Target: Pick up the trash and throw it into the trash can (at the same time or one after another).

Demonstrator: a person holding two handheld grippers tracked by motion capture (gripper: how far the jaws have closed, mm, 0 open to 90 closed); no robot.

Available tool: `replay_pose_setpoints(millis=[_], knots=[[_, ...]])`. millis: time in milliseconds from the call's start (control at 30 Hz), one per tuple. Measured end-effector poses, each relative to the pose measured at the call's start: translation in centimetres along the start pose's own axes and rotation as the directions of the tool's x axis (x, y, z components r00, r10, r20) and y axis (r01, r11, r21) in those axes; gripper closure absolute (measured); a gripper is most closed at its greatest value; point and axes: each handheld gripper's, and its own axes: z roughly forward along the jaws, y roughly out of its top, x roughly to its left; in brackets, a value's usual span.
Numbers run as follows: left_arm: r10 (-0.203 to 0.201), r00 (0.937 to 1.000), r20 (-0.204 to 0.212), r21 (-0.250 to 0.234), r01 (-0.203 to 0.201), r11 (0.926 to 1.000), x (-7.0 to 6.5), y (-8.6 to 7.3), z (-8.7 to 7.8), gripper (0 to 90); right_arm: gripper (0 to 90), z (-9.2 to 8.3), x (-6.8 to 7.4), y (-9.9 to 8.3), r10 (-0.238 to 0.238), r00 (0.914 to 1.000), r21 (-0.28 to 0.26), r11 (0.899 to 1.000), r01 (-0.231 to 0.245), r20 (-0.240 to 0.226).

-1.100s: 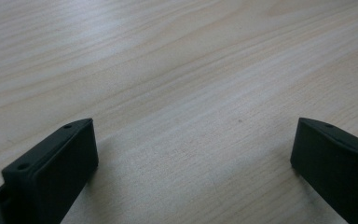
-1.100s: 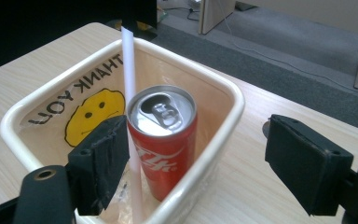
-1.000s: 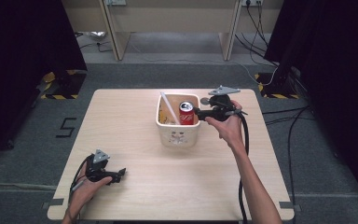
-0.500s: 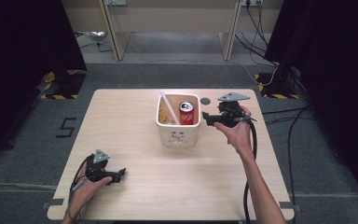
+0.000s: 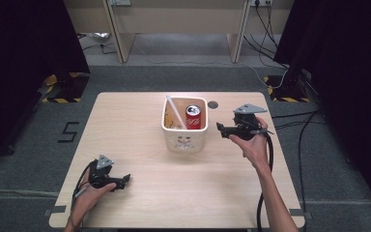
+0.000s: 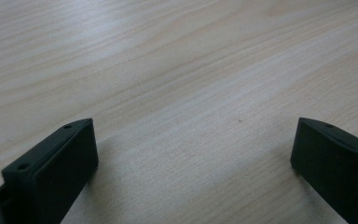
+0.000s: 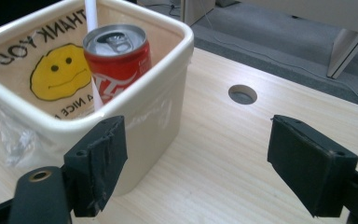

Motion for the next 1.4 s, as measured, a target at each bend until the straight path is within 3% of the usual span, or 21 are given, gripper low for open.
replay_pose_setpoints(millis=[367, 467, 833, 967, 1400], knots=[[0.000, 1.0000, 0.000, 0.000, 0.000, 1.0000, 0.0, 0.0, 0.0, 0.0, 20.1, -1.0, -0.2, -3.1, -0.011, 0.9994, 0.024, 1.000, 0.010, 0.034], [0.000, 1.0000, 0.000, 0.000, 0.000, 1.0000, 0.0, 0.0, 0.0, 0.0, 20.0, -1.1, -0.1, -3.6, -0.043, 0.9969, 0.040, 0.998, 0.041, 0.066], [0.000, 1.0000, 0.000, 0.000, 0.000, 1.0000, 0.0, 0.0, 0.0, 0.0, 20.0, -1.2, 0.8, -5.3, -0.031, 0.9990, 0.044, 0.999, 0.030, 0.032], [0.000, 1.0000, 0.000, 0.000, 0.000, 1.0000, 0.0, 0.0, 0.0, 0.0, 20.0, -1.1, 1.1, -5.7, -0.064, 0.9960, 0.067, 0.996, 0.060, 0.062], [0.000, 1.0000, 0.000, 0.000, 0.000, 1.0000, 0.0, 0.0, 0.0, 0.0, 20.1, -0.5, 2.1, -8.5, -0.038, 0.9990, 0.080, 0.996, 0.037, 0.021]])
